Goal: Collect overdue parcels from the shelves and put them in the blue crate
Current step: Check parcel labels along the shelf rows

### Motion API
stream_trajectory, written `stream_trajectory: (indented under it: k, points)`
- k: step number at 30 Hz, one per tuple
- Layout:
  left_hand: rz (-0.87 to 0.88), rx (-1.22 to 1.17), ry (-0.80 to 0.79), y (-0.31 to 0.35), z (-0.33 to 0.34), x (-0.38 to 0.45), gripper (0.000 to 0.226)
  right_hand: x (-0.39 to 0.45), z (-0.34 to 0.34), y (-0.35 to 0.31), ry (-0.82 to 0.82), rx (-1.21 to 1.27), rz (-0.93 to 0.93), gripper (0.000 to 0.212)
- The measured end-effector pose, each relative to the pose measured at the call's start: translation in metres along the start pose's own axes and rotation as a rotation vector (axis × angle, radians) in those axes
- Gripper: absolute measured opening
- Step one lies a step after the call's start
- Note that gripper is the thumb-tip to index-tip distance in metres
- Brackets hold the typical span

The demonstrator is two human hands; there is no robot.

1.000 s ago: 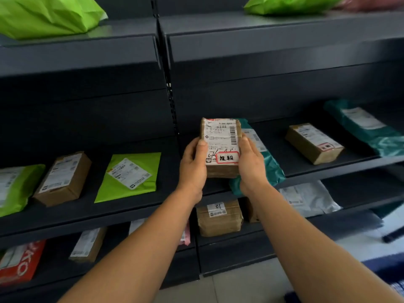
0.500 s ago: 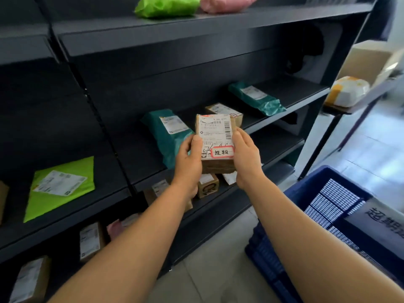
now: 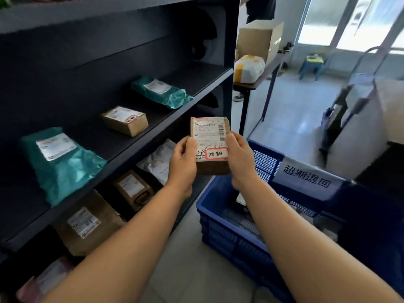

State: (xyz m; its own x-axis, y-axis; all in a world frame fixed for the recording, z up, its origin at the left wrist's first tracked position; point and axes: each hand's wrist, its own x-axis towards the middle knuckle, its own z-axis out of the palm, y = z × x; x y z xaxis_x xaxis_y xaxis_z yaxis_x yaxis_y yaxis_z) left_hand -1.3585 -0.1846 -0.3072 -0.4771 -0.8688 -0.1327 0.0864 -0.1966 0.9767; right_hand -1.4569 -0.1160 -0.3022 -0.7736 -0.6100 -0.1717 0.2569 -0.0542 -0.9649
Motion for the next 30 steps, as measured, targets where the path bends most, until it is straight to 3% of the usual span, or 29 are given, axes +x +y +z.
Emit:
stream_trajectory:
  k: [9, 14, 17, 30]
  points:
    - [-0.141, 0.080, -0.077, -0.066, 0.124, 0.059, 0.026, 0.101, -0.118, 0.016, 0.036, 0.052, 0.200, 0.028]
    - [-0.206, 0.142, -0.100, -0.108, 0.182, 0.086, 0.037, 0.141, -0.177, 0.035, 0.026, 0.010, 0.271, 0.036]
    - [-0.249, 0.177, -0.134, -0.135, 0.209, 0.097, 0.028, 0.156, -0.206, 0.050, 0.038, 0.065, 0.347, 0.038]
    - [-0.335, 0.346, -0.250, -0.217, 0.248, 0.166, 0.037, 0.218, -0.257, 0.135, 0.139, 0.156, 0.531, 0.037]
